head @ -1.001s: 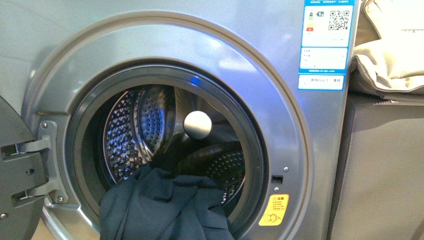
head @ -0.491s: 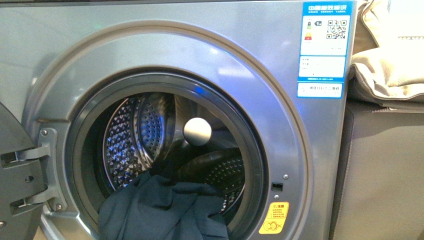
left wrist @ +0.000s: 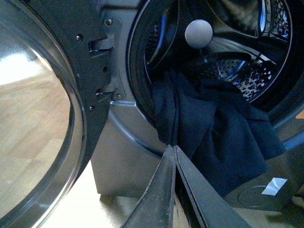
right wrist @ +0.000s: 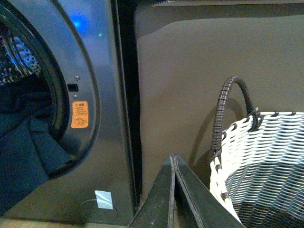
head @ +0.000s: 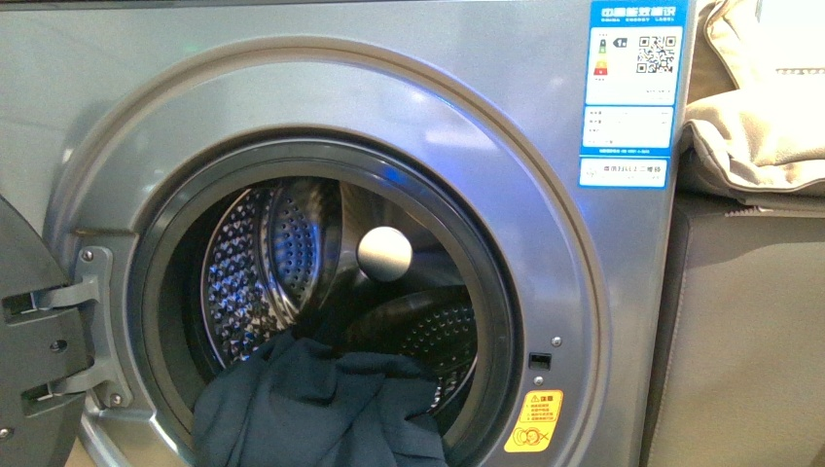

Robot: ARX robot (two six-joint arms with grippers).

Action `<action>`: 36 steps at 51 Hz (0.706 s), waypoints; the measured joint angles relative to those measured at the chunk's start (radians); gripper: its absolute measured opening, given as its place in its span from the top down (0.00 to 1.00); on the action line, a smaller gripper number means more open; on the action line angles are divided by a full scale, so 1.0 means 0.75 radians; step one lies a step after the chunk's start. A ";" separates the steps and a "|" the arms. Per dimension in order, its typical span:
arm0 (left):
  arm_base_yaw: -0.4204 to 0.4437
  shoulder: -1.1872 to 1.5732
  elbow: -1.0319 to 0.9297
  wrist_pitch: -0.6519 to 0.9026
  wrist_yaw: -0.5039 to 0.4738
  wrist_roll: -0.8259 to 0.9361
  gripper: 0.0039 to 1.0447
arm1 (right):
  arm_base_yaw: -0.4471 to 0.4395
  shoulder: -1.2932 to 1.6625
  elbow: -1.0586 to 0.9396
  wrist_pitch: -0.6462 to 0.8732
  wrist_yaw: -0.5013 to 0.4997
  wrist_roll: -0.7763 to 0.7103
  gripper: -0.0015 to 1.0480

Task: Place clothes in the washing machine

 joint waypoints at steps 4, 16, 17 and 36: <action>0.000 0.000 0.000 0.000 0.000 0.000 0.97 | 0.000 0.000 0.000 0.000 0.000 0.000 0.98; 0.000 0.000 0.000 0.000 0.000 -0.001 0.71 | 0.000 0.000 0.000 0.000 0.000 0.000 0.78; 0.000 0.000 0.000 0.000 0.000 -0.001 0.68 | 0.000 0.000 0.000 0.000 0.000 0.000 0.75; 0.000 0.000 0.000 0.000 0.000 -0.001 0.06 | 0.000 0.000 0.000 0.000 0.000 0.001 0.06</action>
